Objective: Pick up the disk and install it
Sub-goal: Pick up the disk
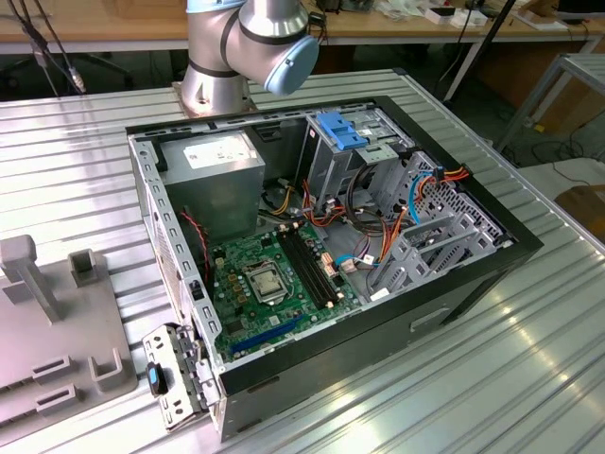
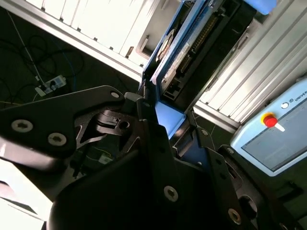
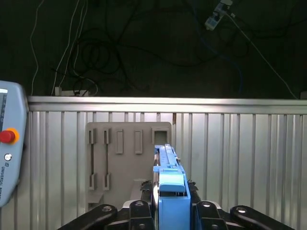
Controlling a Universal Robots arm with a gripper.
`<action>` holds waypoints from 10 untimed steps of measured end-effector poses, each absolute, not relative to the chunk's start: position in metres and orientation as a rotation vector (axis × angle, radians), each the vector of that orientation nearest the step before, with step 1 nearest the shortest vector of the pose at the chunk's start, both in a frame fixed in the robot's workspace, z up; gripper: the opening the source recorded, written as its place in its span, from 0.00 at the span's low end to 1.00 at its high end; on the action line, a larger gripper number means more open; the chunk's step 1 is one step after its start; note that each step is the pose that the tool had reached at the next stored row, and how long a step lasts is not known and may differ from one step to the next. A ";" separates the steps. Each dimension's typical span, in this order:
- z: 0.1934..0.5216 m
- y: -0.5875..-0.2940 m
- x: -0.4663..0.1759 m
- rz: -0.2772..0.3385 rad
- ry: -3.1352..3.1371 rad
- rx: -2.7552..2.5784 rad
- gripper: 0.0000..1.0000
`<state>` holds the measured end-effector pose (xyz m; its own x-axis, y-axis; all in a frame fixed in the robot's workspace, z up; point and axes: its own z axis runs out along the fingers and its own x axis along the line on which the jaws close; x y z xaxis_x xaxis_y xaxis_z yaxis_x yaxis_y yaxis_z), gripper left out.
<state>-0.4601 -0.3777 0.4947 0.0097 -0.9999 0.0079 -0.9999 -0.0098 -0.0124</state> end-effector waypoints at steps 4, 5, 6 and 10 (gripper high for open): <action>0.499 -0.378 -0.460 -0.022 2.208 -2.230 0.37; 0.499 -0.378 -0.460 -0.022 2.208 -2.230 0.37; 0.500 -0.378 -0.460 -0.022 2.208 -2.230 0.37; 0.516 -0.378 -0.460 -0.022 2.208 -2.230 0.37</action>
<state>-0.4601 -0.3777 0.5156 0.0097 -0.9999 0.0076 -0.9999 -0.0098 -0.0125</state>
